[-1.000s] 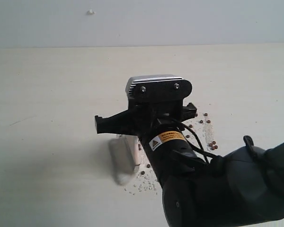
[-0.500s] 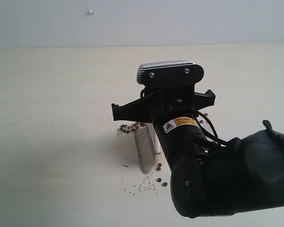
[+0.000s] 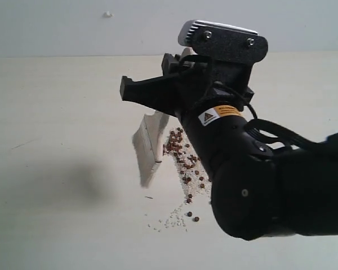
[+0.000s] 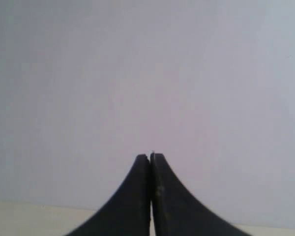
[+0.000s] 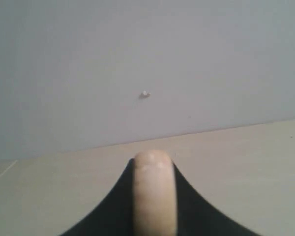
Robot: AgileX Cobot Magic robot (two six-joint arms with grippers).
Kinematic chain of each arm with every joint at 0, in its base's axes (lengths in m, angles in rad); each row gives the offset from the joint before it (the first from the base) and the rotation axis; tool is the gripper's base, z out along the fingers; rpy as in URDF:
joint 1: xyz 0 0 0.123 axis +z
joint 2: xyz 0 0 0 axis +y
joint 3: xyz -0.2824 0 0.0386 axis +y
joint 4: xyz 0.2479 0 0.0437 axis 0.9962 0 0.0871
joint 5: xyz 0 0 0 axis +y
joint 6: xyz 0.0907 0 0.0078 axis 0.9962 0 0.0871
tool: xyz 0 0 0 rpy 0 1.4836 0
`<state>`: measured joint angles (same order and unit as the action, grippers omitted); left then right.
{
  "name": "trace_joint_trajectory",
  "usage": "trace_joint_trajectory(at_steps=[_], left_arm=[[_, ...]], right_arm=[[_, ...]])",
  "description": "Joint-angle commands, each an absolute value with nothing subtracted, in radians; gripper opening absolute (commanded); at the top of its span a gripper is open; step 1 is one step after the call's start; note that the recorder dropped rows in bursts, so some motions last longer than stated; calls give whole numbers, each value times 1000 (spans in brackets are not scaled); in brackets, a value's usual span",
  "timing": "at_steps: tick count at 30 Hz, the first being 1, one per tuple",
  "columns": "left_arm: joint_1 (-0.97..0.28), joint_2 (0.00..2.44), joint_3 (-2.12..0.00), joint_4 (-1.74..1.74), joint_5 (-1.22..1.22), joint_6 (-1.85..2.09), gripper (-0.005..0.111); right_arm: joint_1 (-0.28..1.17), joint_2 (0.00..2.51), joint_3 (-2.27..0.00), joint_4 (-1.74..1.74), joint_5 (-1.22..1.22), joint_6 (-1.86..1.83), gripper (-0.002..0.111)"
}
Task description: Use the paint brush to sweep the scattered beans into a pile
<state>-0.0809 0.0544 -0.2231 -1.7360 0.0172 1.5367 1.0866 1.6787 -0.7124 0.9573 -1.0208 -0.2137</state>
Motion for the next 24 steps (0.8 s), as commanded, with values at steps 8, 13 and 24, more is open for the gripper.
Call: trace_joint_trajectory(at_steps=[8,13,24], left_arm=[[-79,54,-219,-1744,19,1540,0],[-79,54,-219,-1744,19,1540,0],[-79,54,-219,-1744,19,1540,0]], right_arm=[[1070,1942,-916,1070,-1016,-290,0],[1070,1949,-950,1291,-1071,-614,0],[1070,1935,-954,1352,-1167,-783,0]])
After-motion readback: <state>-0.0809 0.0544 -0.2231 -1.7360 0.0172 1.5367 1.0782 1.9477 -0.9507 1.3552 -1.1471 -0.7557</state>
